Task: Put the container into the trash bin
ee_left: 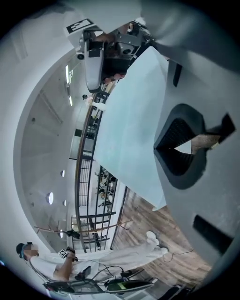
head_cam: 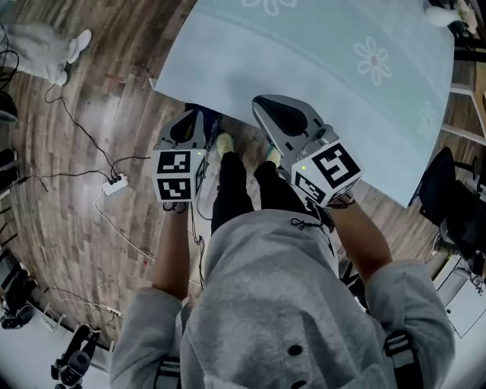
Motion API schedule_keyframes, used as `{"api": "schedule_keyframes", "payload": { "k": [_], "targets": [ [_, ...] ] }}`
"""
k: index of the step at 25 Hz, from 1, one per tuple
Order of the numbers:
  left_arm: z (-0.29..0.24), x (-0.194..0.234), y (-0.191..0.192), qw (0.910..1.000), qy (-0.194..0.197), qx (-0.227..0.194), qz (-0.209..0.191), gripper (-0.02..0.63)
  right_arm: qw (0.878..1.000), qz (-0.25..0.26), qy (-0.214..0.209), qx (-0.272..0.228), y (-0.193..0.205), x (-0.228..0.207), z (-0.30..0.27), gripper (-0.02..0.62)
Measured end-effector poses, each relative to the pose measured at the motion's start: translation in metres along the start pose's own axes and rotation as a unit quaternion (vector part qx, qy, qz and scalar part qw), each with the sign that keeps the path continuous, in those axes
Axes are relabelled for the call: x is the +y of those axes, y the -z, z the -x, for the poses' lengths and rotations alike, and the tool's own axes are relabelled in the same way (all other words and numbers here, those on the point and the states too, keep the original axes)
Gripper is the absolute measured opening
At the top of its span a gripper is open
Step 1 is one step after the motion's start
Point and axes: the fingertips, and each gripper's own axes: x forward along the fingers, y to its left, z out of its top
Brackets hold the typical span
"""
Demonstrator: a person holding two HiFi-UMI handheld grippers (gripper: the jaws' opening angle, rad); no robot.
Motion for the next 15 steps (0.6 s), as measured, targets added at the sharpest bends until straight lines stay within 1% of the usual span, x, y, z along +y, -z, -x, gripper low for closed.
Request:
{"api": "schedule_keyframes", "payload": {
  "k": [2,4,7,10,13,15],
  "targets": [
    [0.001,-0.012,-0.017,0.9999,0.007,-0.012,-0.003,0.020,1.000,0.009,0.013,-0.012,-0.012,-0.007,0.012,0.031],
    [-0.001,-0.024,-0.038,0.9993,0.018,-0.029,-0.012,0.020,0.999,0.017,0.036,-0.030,-0.025,-0.018,0.025,0.031],
    [-0.001,-0.048,-0.074,0.9967,0.036,-0.059,-0.042,0.020,0.995,0.023,0.079,-0.058,-0.044,-0.039,0.054,0.031],
    [0.003,-0.080,-0.109,0.9916,0.054,-0.089,-0.076,0.020,0.989,0.027,0.125,-0.077,-0.057,-0.062,0.091,0.031],
    [0.008,-0.114,-0.139,0.9849,0.075,-0.116,-0.105,0.020,0.980,0.020,0.176,-0.091,-0.058,-0.085,0.134,0.031],
    [0.009,-0.137,-0.154,0.9804,0.088,-0.132,-0.117,0.020,0.973,0.017,0.208,-0.100,-0.056,-0.100,0.165,0.031]
  ]
}}
